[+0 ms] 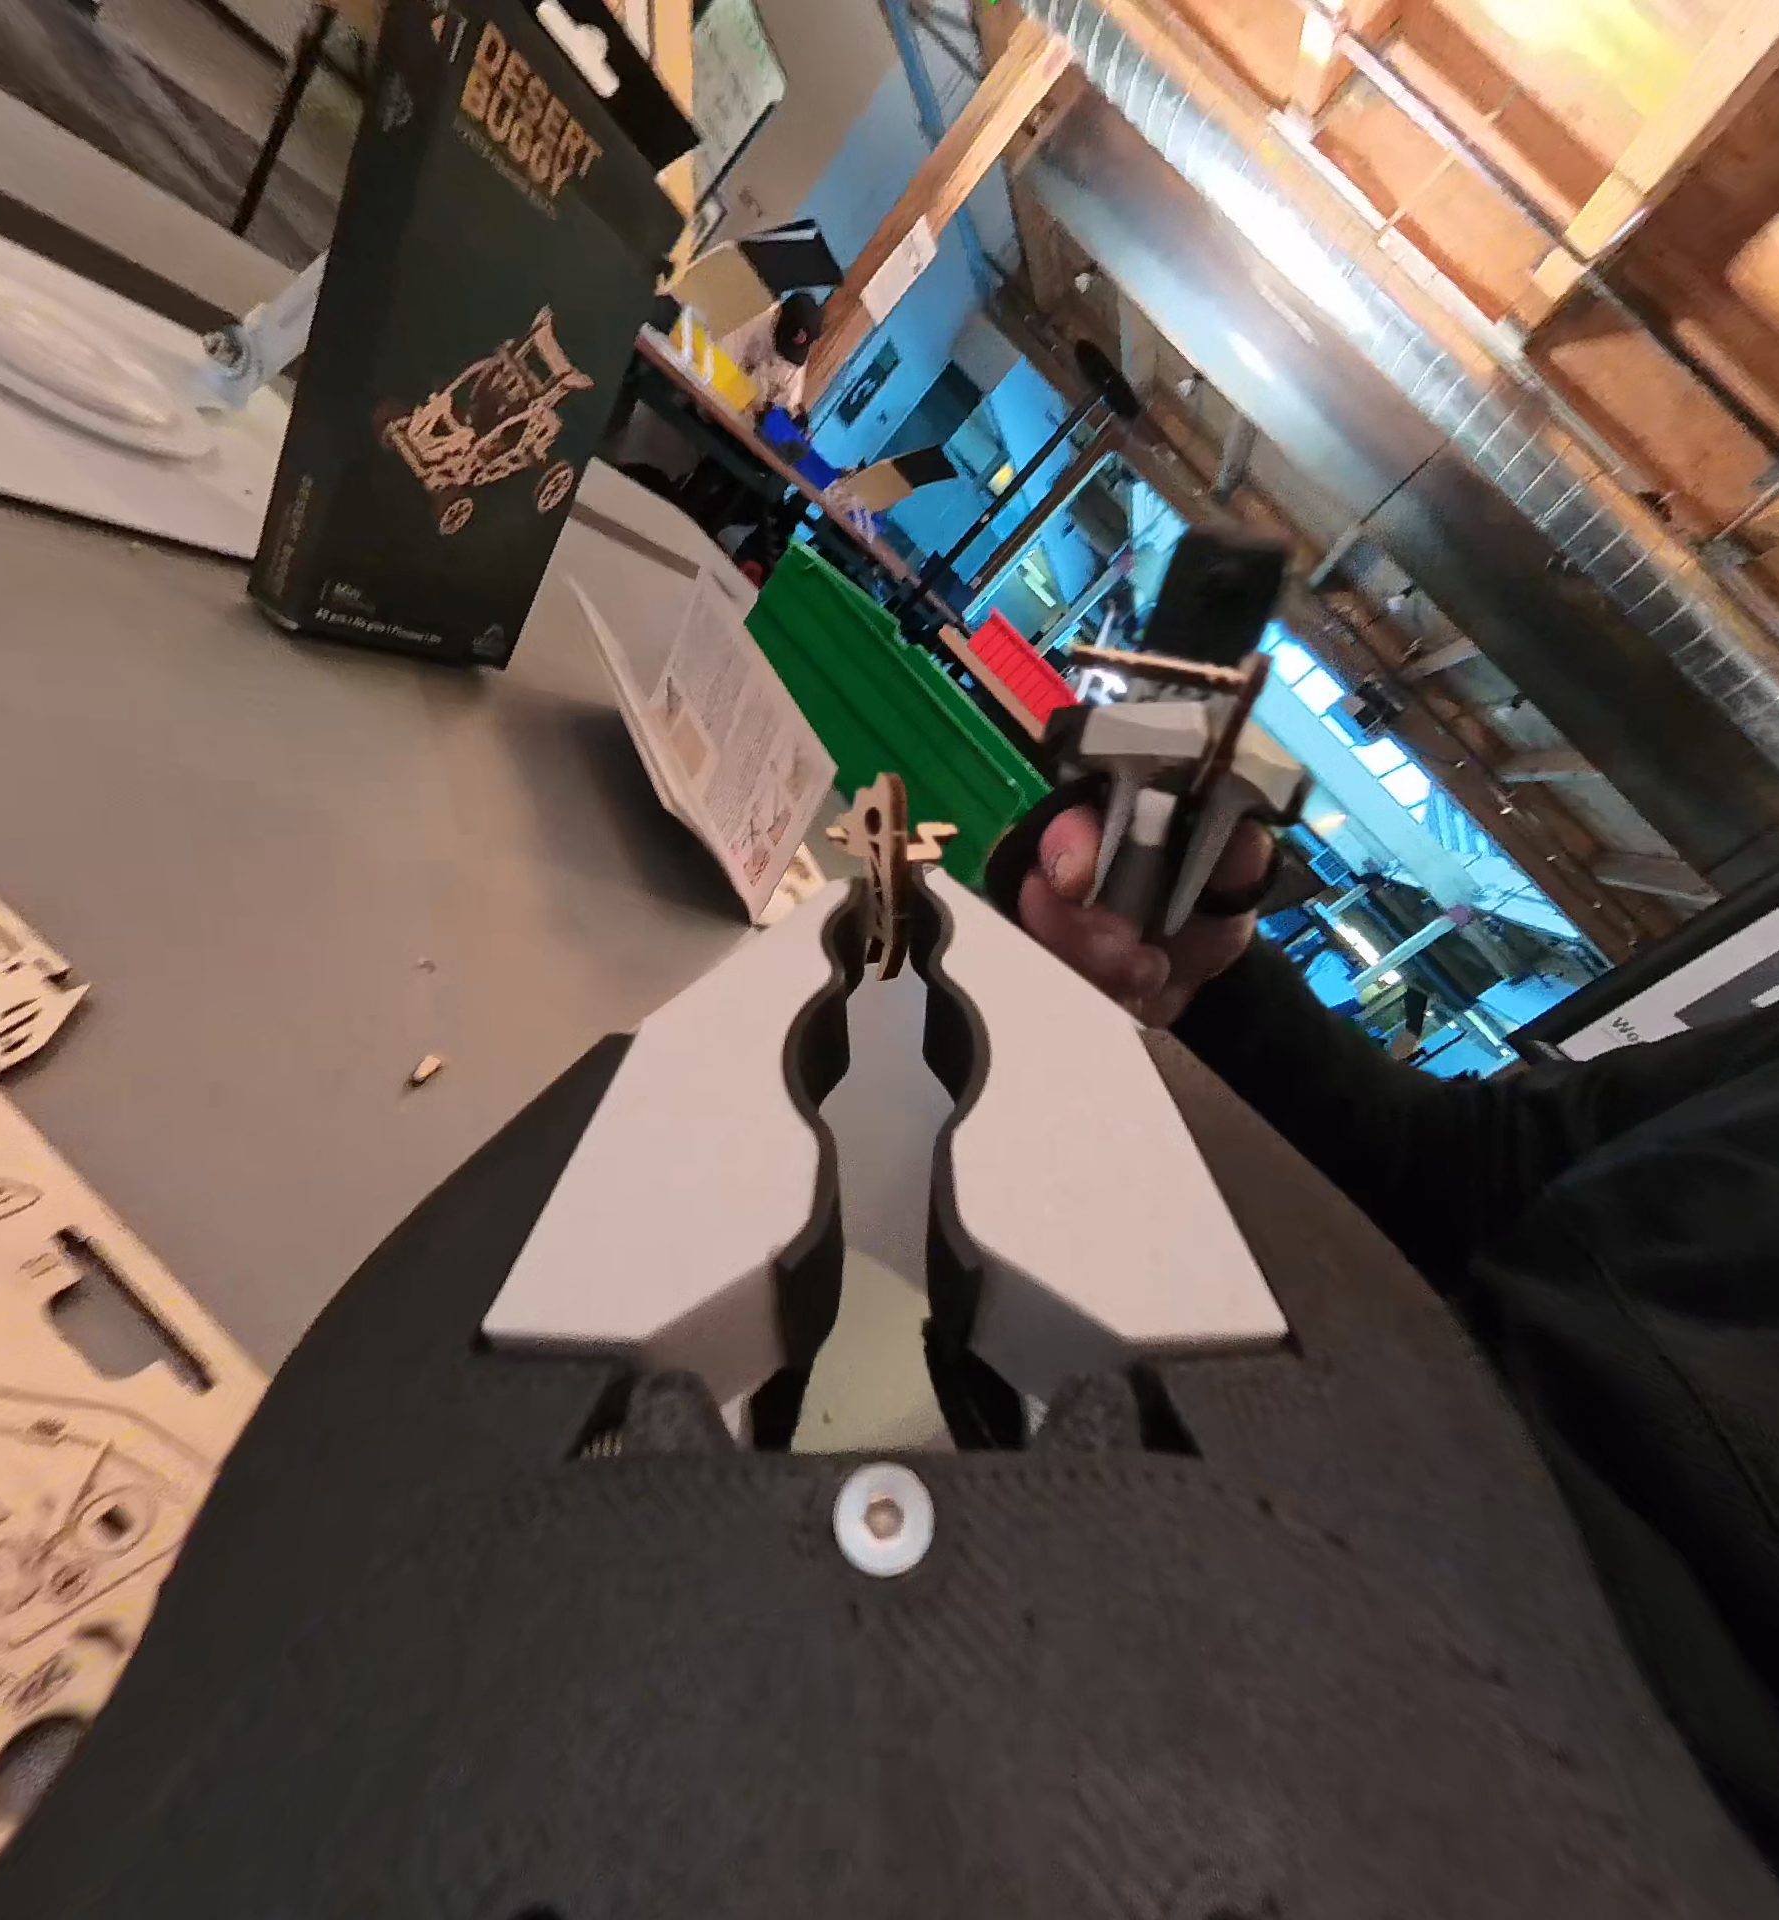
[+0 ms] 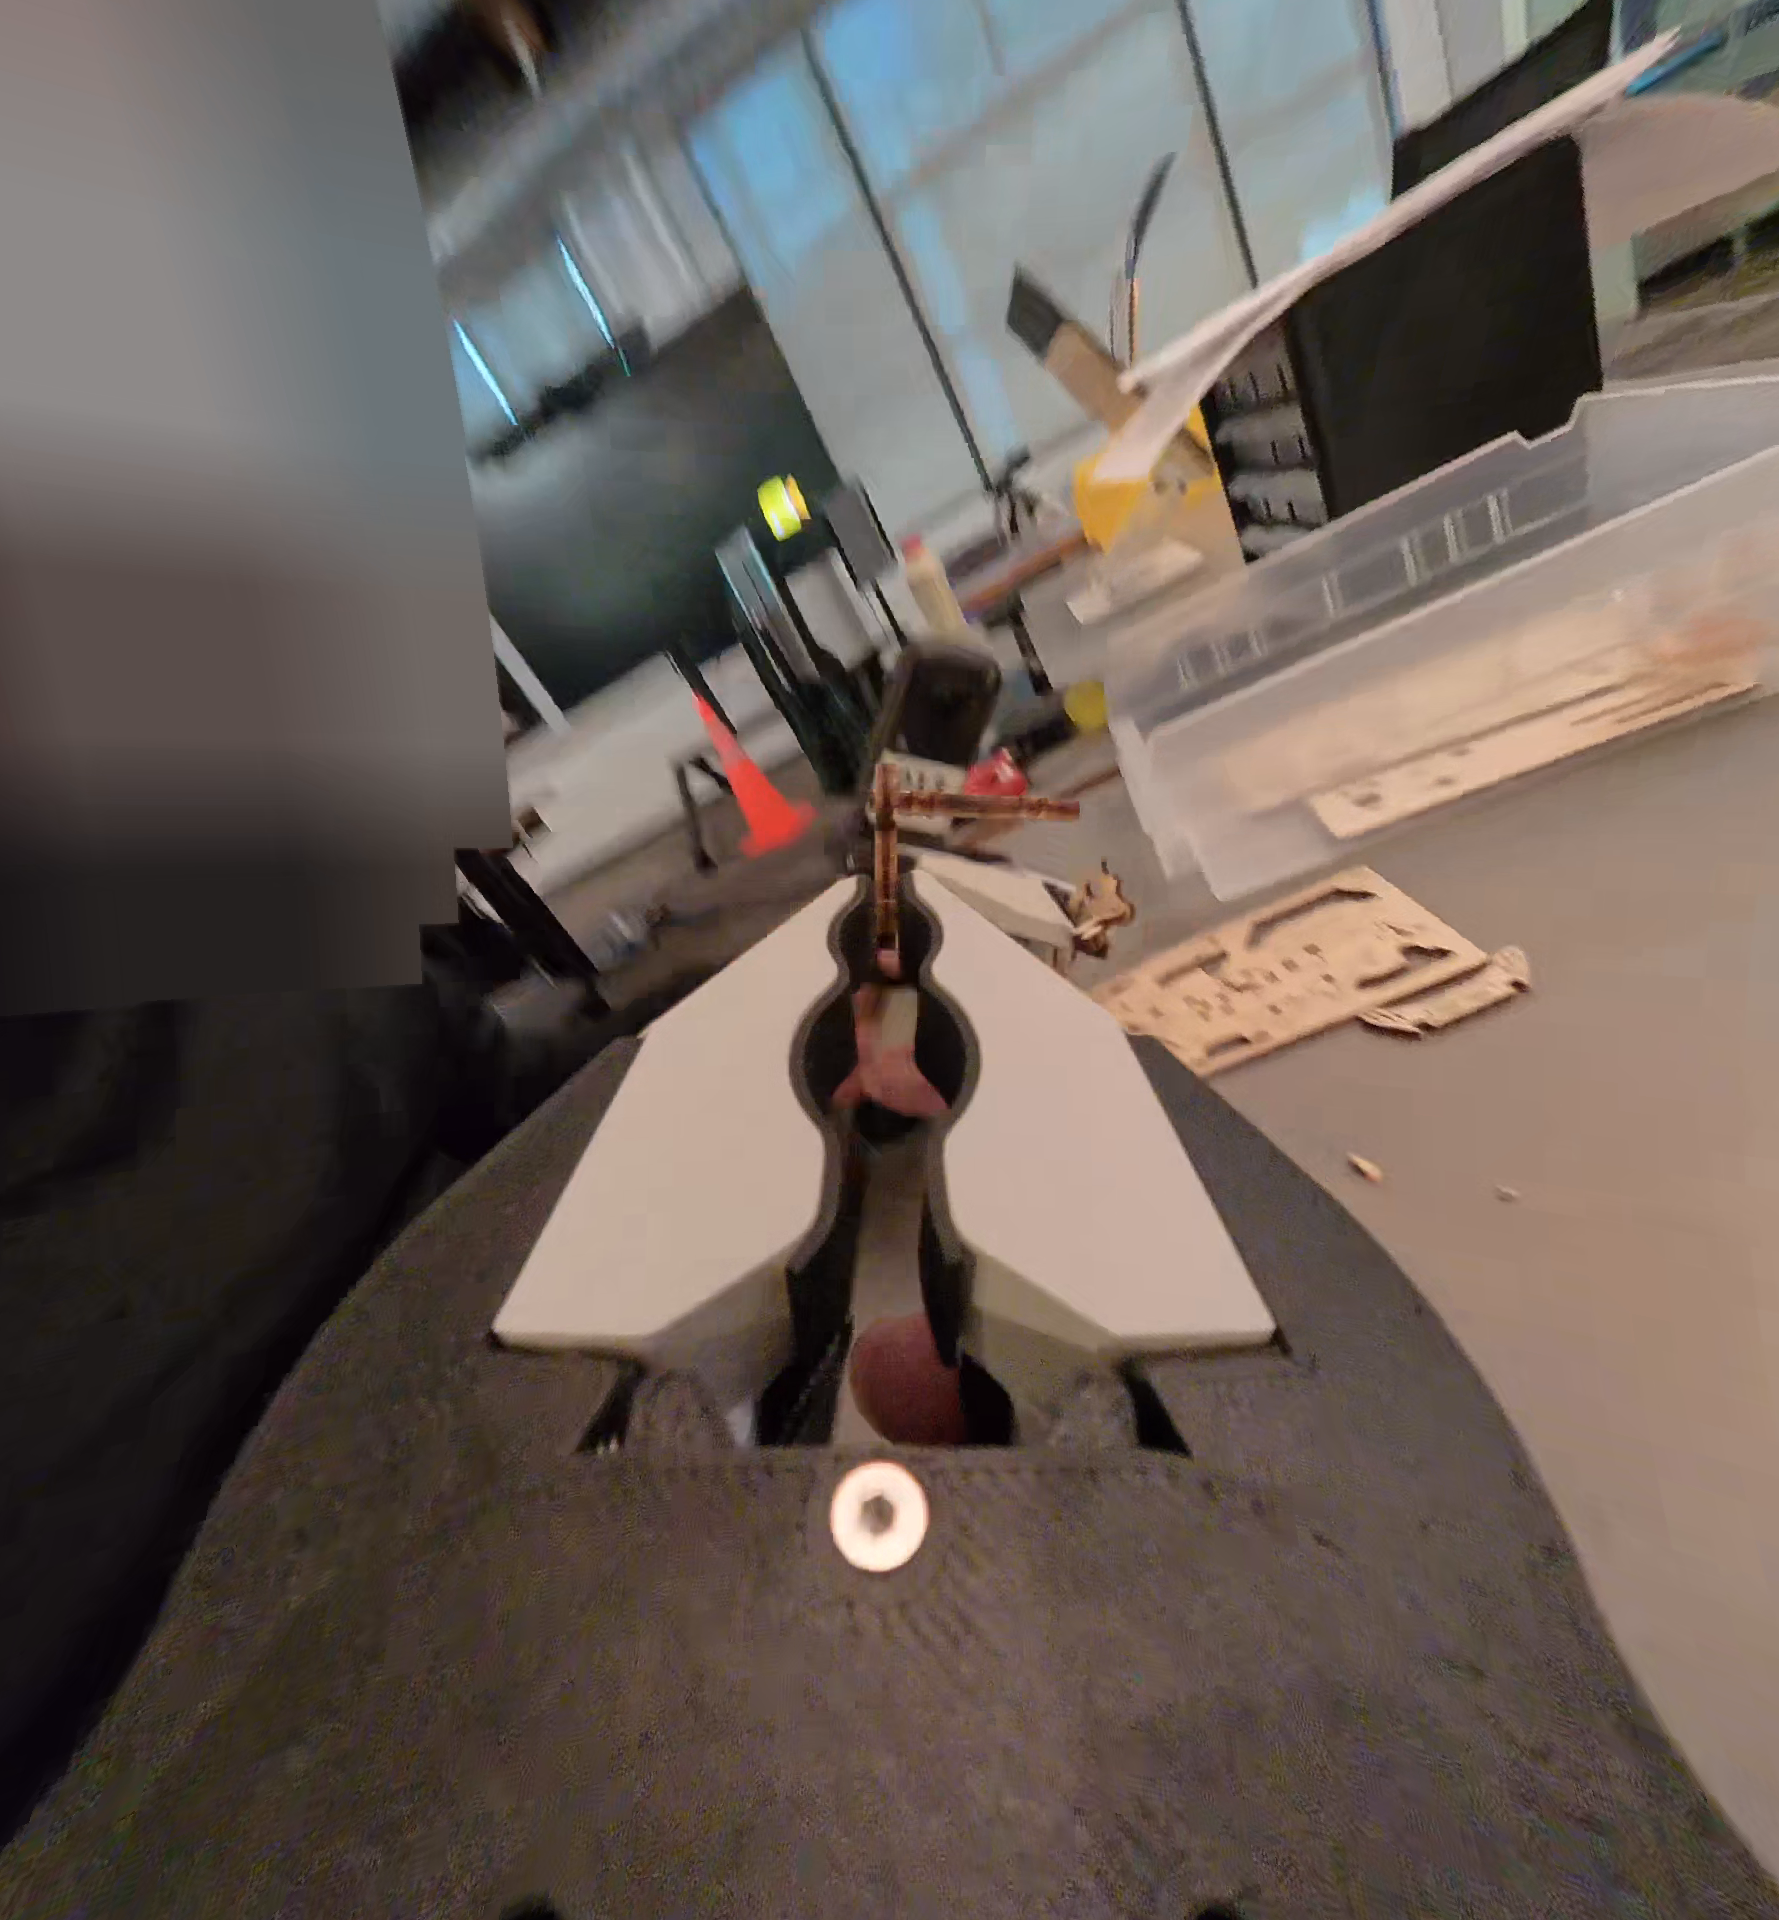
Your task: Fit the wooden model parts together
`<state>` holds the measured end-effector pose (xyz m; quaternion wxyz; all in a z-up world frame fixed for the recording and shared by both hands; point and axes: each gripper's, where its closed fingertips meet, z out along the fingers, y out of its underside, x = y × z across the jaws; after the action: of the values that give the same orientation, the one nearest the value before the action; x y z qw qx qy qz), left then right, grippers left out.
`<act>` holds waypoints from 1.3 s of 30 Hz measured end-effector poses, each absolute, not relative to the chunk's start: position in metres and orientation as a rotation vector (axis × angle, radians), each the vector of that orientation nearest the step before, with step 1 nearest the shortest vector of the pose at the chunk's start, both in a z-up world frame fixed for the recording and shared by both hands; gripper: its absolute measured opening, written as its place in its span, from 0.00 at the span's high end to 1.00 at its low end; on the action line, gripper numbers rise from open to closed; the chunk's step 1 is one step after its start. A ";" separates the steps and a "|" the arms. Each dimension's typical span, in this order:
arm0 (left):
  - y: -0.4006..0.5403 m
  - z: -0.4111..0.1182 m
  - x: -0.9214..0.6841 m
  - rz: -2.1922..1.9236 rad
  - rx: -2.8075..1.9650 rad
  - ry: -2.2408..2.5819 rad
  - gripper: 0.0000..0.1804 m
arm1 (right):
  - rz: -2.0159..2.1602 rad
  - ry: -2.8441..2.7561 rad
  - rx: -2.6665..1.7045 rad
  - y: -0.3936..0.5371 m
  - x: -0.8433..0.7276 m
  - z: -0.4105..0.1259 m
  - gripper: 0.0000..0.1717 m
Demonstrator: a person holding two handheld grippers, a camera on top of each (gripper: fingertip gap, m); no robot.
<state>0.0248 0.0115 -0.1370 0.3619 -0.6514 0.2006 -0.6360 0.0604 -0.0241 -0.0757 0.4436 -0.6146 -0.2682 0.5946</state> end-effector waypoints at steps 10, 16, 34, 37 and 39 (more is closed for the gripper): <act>0.015 -0.105 0.030 -1.680 -1.420 0.436 0.97 | 1.831 -0.370 -1.288 -0.029 0.048 -0.056 0.99; 0.009 -0.090 0.033 -1.681 -1.292 0.453 0.98 | 1.942 -0.314 -1.204 -0.029 0.038 -0.052 0.99; 0.004 -0.076 0.044 -1.648 -1.195 0.523 0.98 | 2.086 -0.188 -1.055 -0.025 0.037 -0.053 1.00; 0.003 -0.076 0.046 -1.657 -1.191 0.524 0.97 | 2.097 -0.185 -1.034 -0.025 0.038 -0.051 1.00; 0.003 -0.076 0.047 -1.660 -1.188 0.522 0.97 | 2.091 -0.187 -1.037 -0.024 0.037 -0.052 0.99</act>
<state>0.0471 0.0029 -0.0756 0.4945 -0.4900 0.2152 -0.6848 0.0365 -0.0245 -0.0519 0.3895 -0.4079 -0.0734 0.8225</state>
